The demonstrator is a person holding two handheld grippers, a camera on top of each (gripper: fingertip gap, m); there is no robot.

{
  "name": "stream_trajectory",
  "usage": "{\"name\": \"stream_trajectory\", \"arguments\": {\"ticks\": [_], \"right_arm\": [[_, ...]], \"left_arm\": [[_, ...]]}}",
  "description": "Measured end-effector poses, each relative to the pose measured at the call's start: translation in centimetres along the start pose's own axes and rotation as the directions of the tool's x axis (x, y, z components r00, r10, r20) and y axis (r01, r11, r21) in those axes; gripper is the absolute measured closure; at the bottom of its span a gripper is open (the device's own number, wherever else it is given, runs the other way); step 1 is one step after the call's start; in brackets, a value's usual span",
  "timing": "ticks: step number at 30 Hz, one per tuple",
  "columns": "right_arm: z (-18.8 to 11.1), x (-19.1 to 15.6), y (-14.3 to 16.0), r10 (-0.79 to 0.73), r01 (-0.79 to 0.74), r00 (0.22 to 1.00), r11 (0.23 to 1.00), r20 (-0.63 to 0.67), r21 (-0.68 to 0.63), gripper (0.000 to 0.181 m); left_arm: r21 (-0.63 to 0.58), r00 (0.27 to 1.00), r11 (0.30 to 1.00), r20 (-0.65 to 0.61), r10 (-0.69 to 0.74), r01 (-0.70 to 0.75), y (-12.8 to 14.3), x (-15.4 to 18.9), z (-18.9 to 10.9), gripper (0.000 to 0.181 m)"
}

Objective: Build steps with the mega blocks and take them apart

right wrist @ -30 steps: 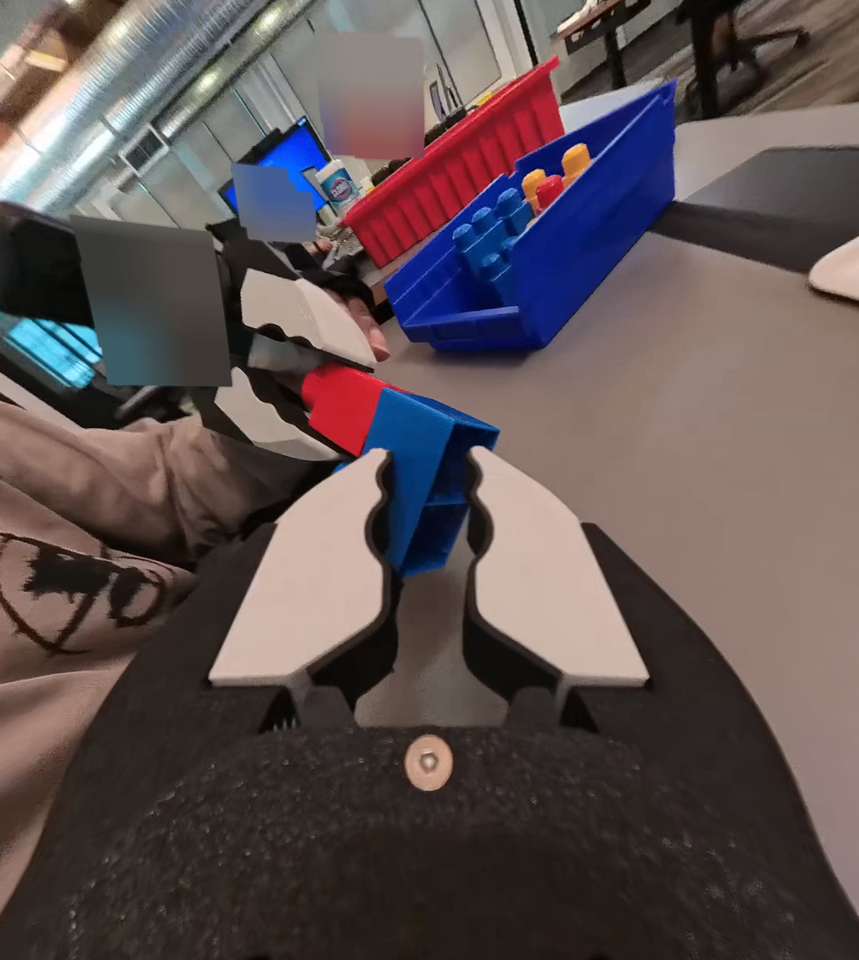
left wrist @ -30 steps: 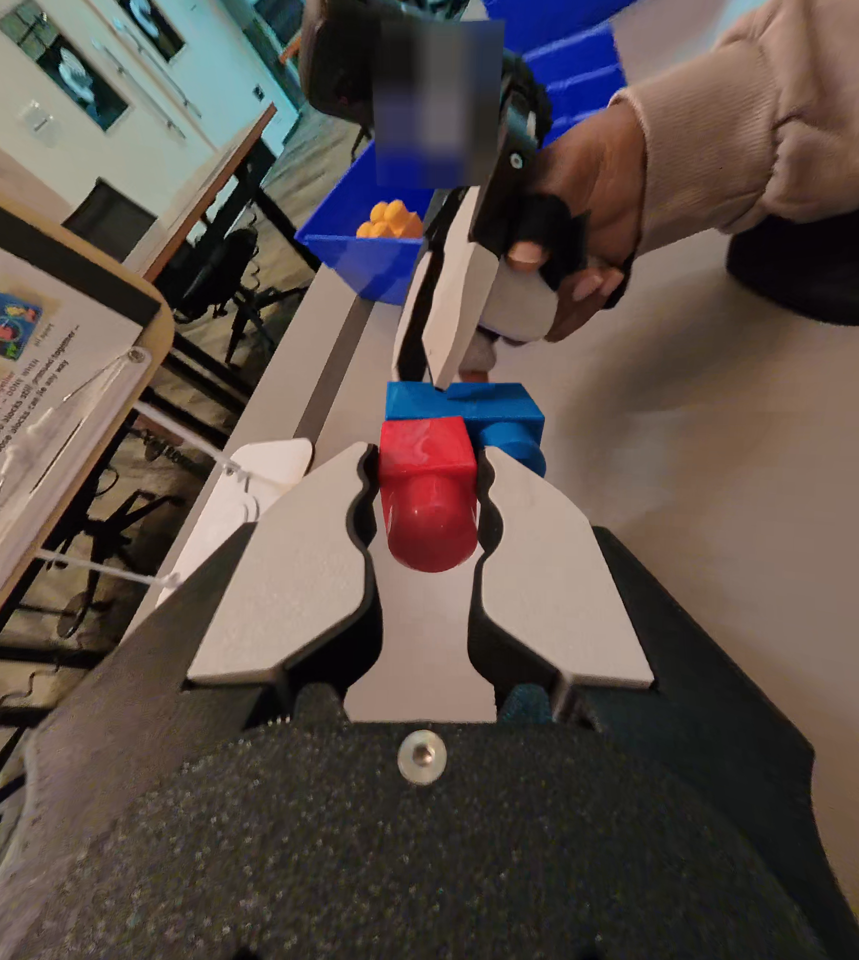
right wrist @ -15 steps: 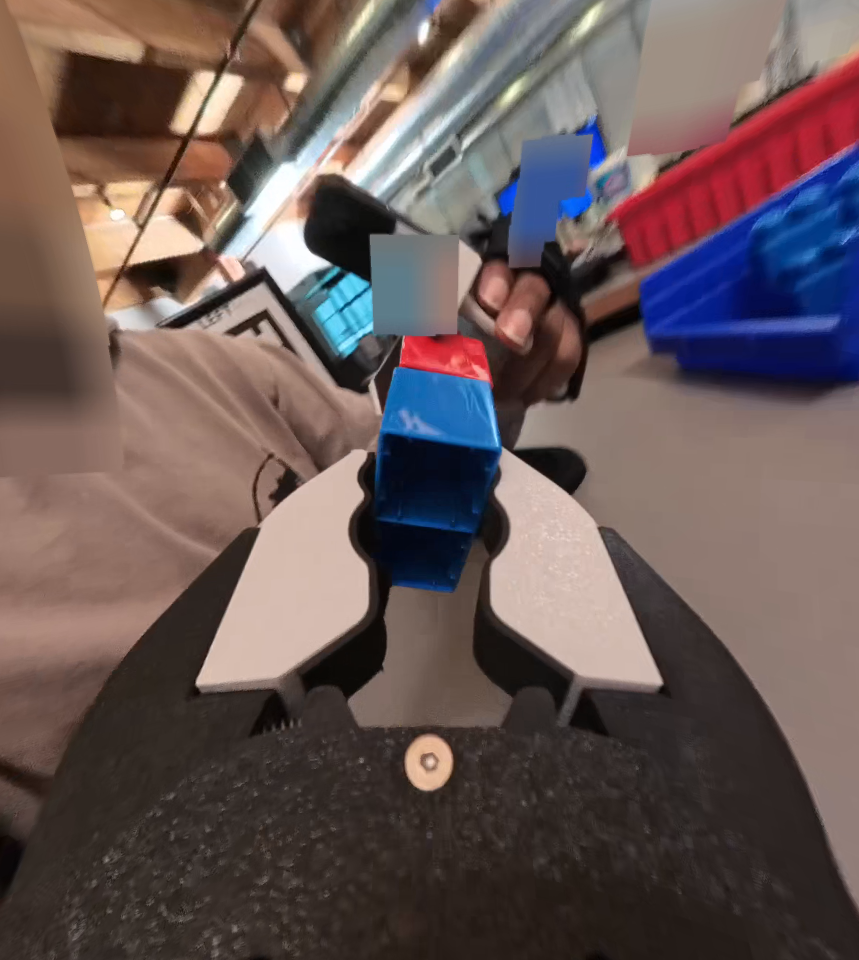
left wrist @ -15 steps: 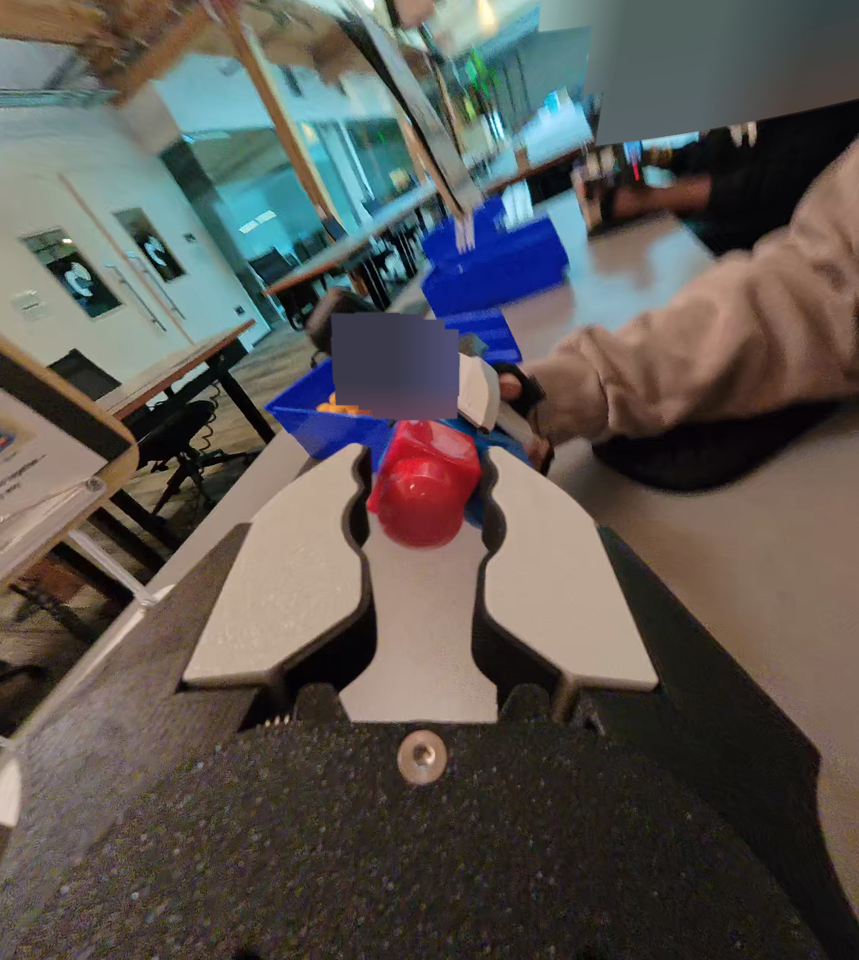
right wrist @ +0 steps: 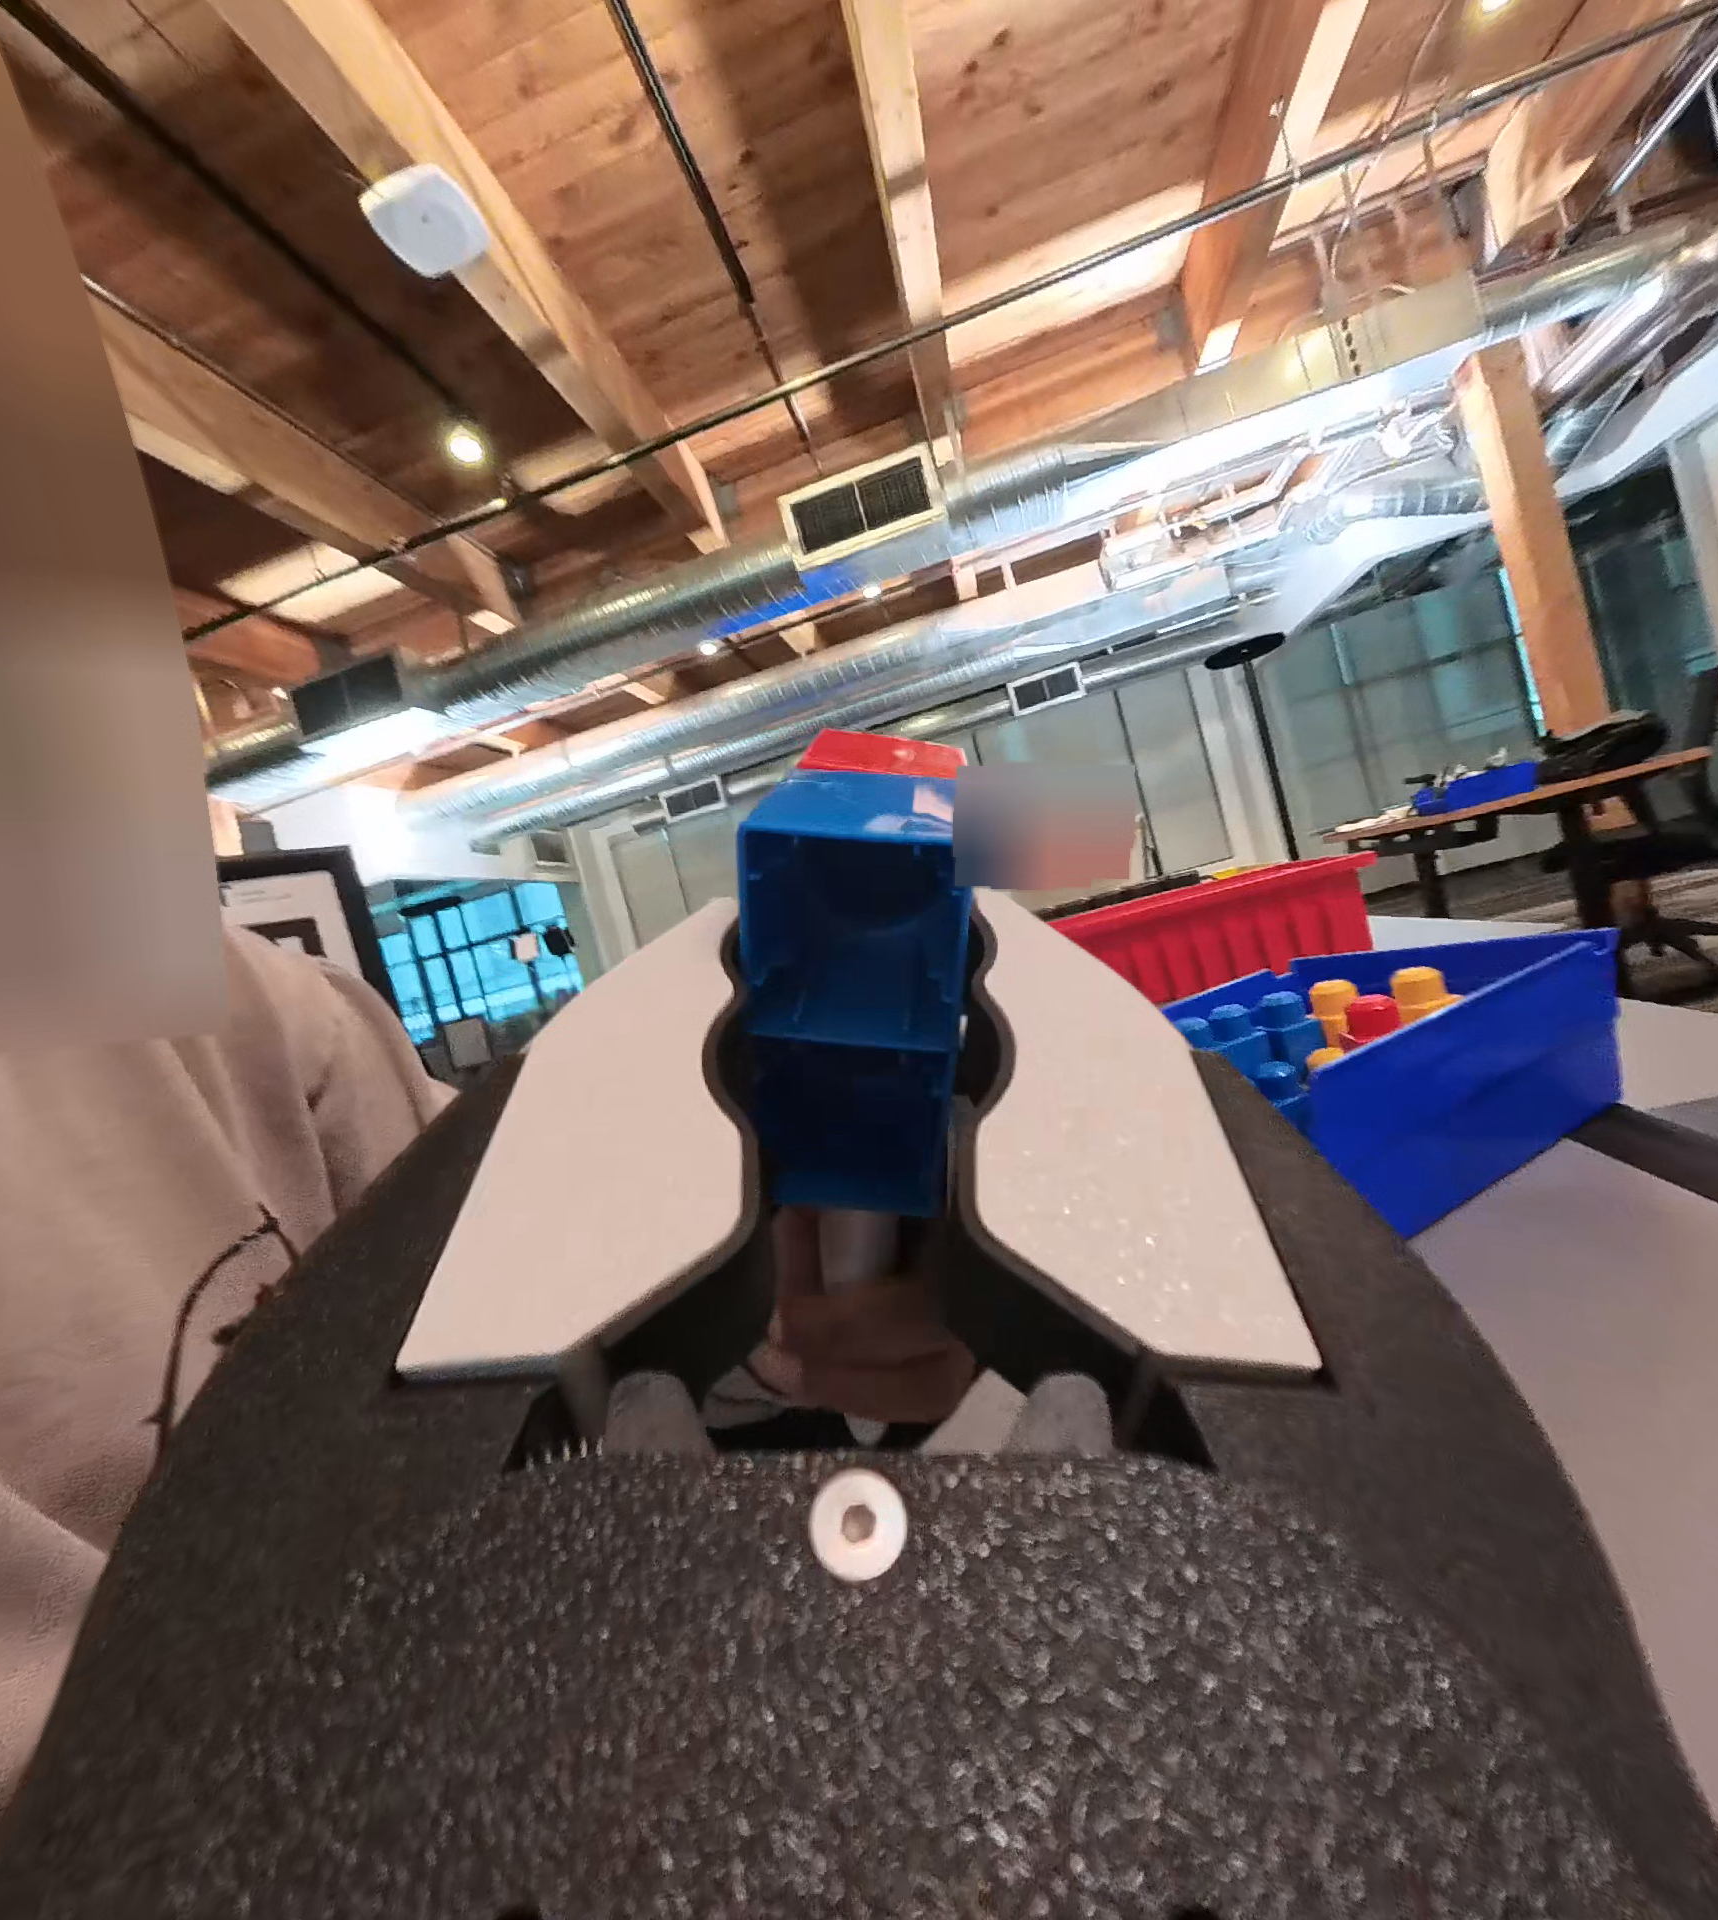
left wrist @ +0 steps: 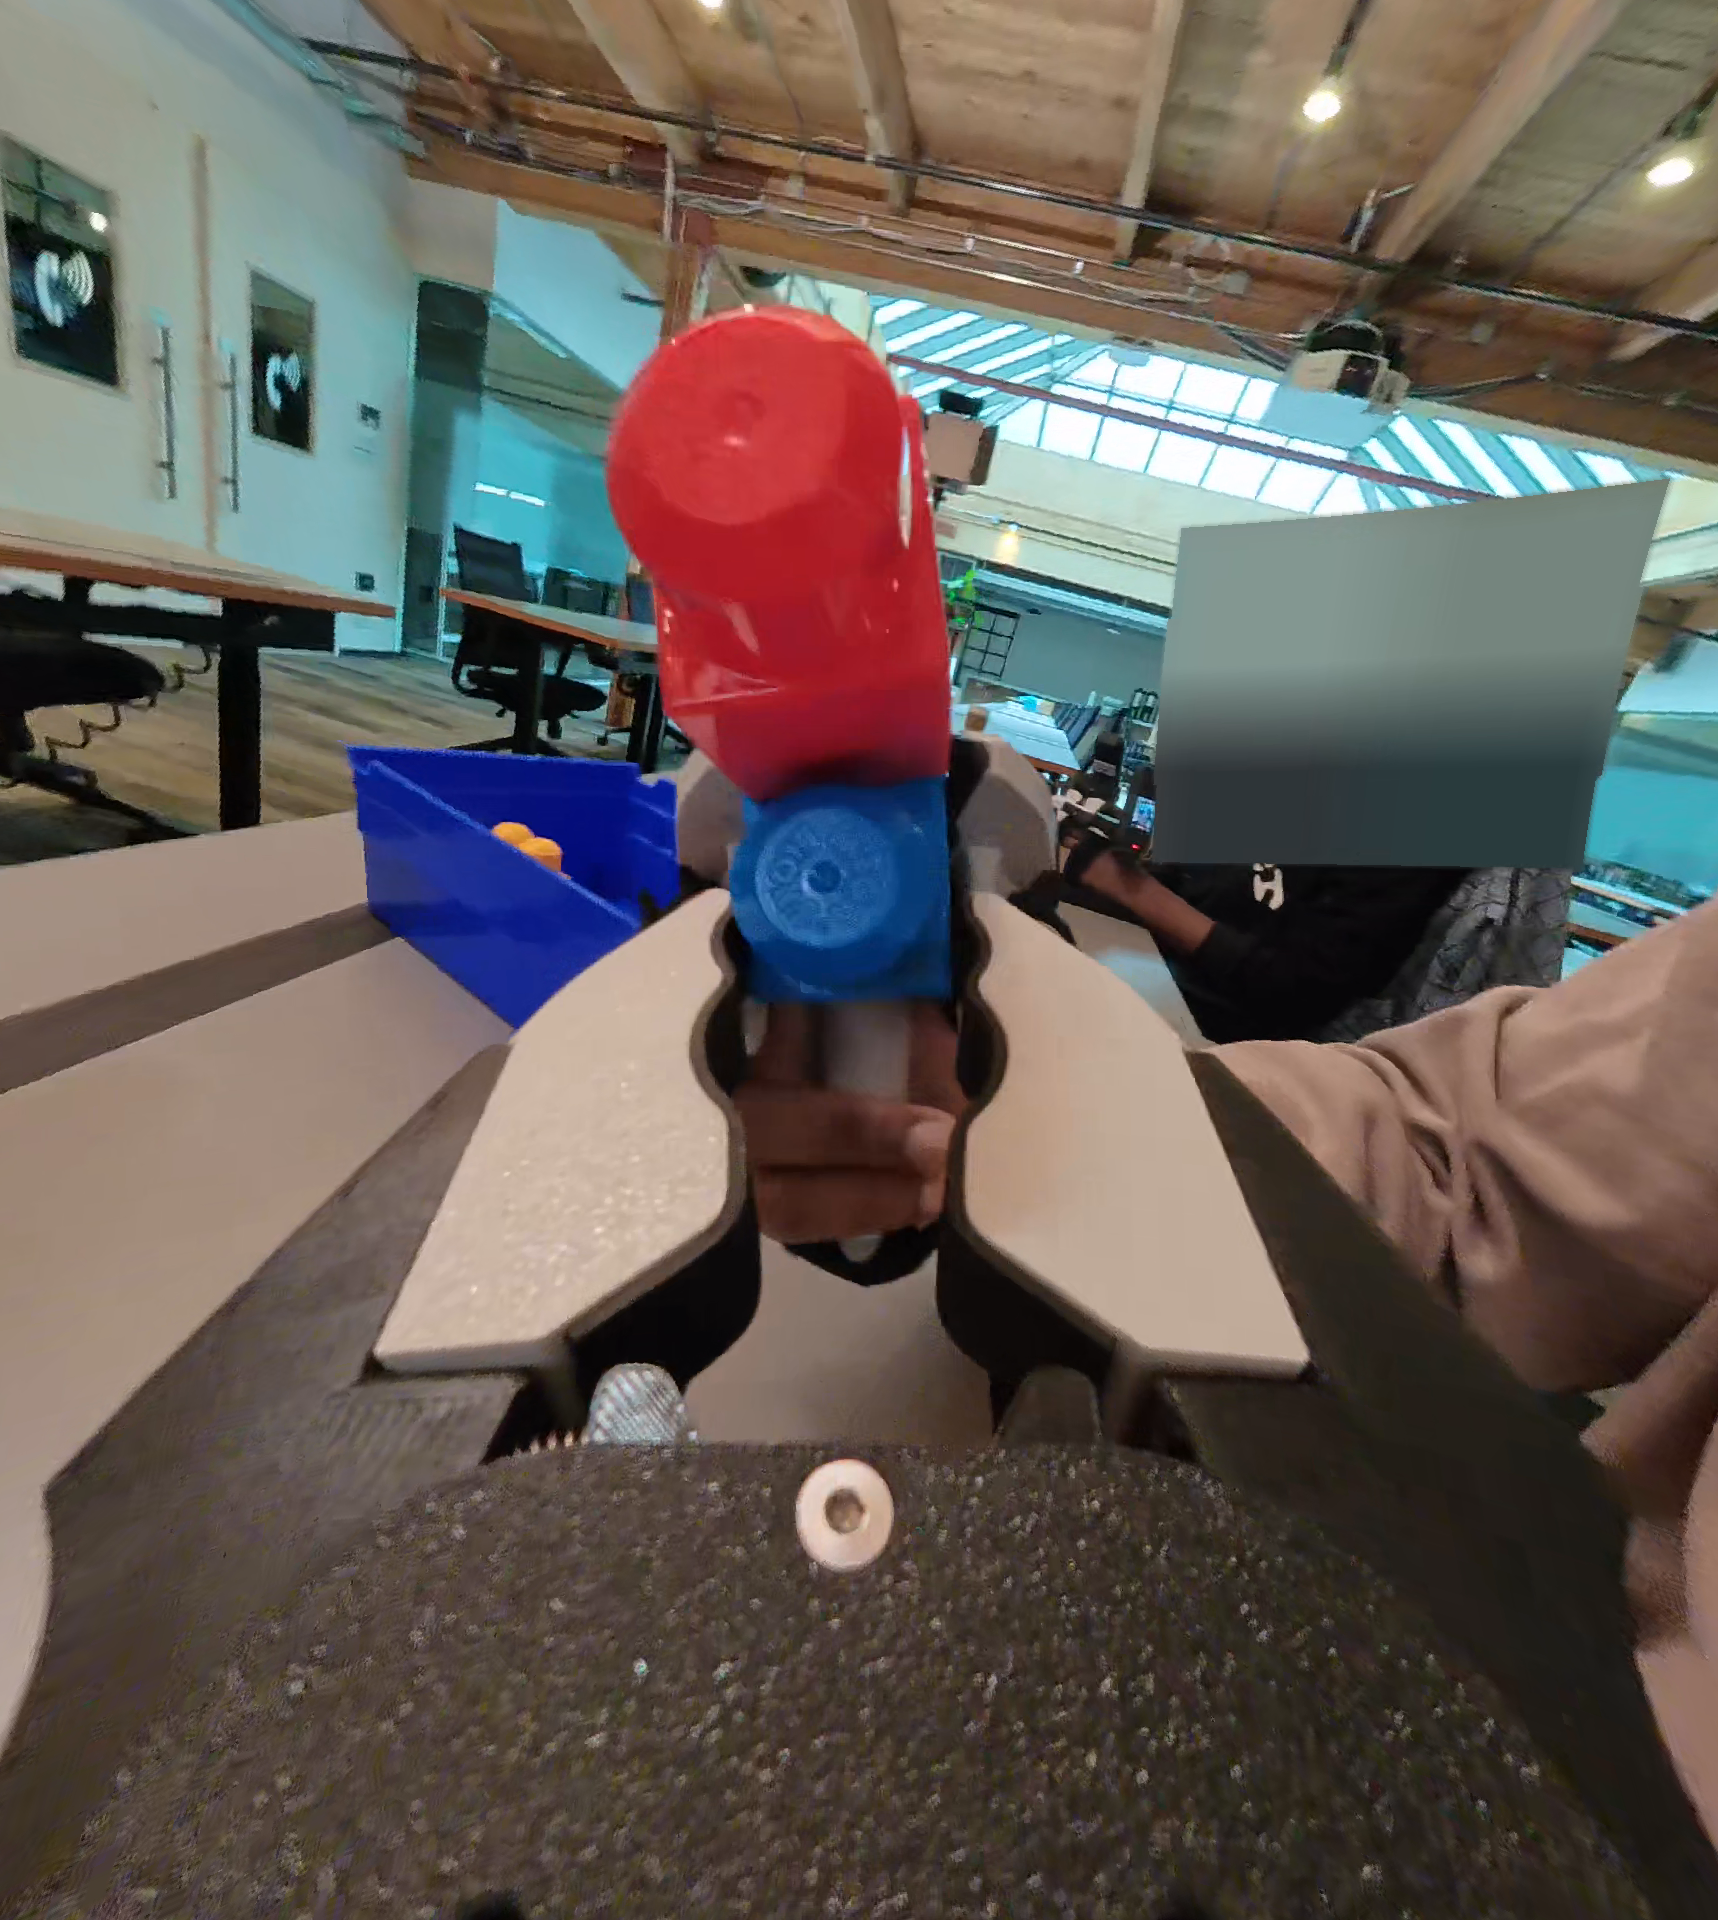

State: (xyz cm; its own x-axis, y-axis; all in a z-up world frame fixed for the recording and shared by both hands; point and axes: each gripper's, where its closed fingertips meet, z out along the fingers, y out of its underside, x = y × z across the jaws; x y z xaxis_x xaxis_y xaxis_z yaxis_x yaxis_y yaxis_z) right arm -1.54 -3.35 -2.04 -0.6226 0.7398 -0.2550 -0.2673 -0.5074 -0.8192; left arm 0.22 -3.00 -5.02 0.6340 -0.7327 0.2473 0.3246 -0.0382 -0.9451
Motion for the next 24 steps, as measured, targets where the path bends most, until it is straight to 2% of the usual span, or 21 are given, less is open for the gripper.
{"name": "stream_trajectory", "arguments": {"ticks": [2,4,7,10,12,14,16,20,24], "right_arm": [[-0.1,0.4,0.3,-0.03,0.029,0.999,0.999,-0.024,-0.028,0.144],[-0.4,0.8,0.9,-0.059,0.056,0.998,0.994,-0.035,-0.095,0.145],[-1.4,1.0,2.7,-0.107,0.097,0.994,0.958,-0.022,-0.271,0.145],[-3.1,1.0,5.4,-0.161,0.144,0.987,0.839,0.013,-0.525,0.145],[-5.0,1.3,7.4,-0.202,0.165,0.979,0.705,0.028,-0.689,0.146],[-6.4,1.6,8.5,-0.233,0.165,0.972,0.603,0.025,-0.78,0.147],[-7.0,1.7,8.2,-0.248,0.16,0.969,0.573,0.016,-0.803,0.142],[-6.3,1.3,6.5,-0.301,0.198,0.953,0.593,0.013,-0.78,0.132],[-6.0,1.3,7.9,-0.347,0.228,0.937,0.516,0.042,-0.825,0.129]], "left_arm": [[-0.033,1.0,0.999,0.004,-0.021,0.021,0.3,-0.4,-0.1,0.144],[-0.066,1.0,0.998,0.021,0.019,-0.018,0.5,-0.8,-0.5,0.145],[-0.18,0.997,0.981,-0.011,0.079,-0.079,1.3,-1.0,-1.3,0.144],[-0.291,0.991,0.948,-0.066,0.112,-0.127,2.7,-0.9,-2.5,0.145],[-0.356,0.989,0.923,-0.089,0.12,-0.144,3.6,-0.9,-3.1,0.145],[-0.432,0.981,0.881,-0.108,0.162,-0.194,4.7,-1.2,-3.9,0.145],[-0.484,0.974,0.846,-0.115,0.194,-0.225,5.4,-1.6,-4.6,0.145],[-0.588,0.964,0.765,-0.138,0.225,-0.263,7.8,-2.2,-5.4,0.145],[-0.642,0.961,0.715,-0.165,0.221,-0.275,9.7,-2.0,-5.3,0.145]]}}
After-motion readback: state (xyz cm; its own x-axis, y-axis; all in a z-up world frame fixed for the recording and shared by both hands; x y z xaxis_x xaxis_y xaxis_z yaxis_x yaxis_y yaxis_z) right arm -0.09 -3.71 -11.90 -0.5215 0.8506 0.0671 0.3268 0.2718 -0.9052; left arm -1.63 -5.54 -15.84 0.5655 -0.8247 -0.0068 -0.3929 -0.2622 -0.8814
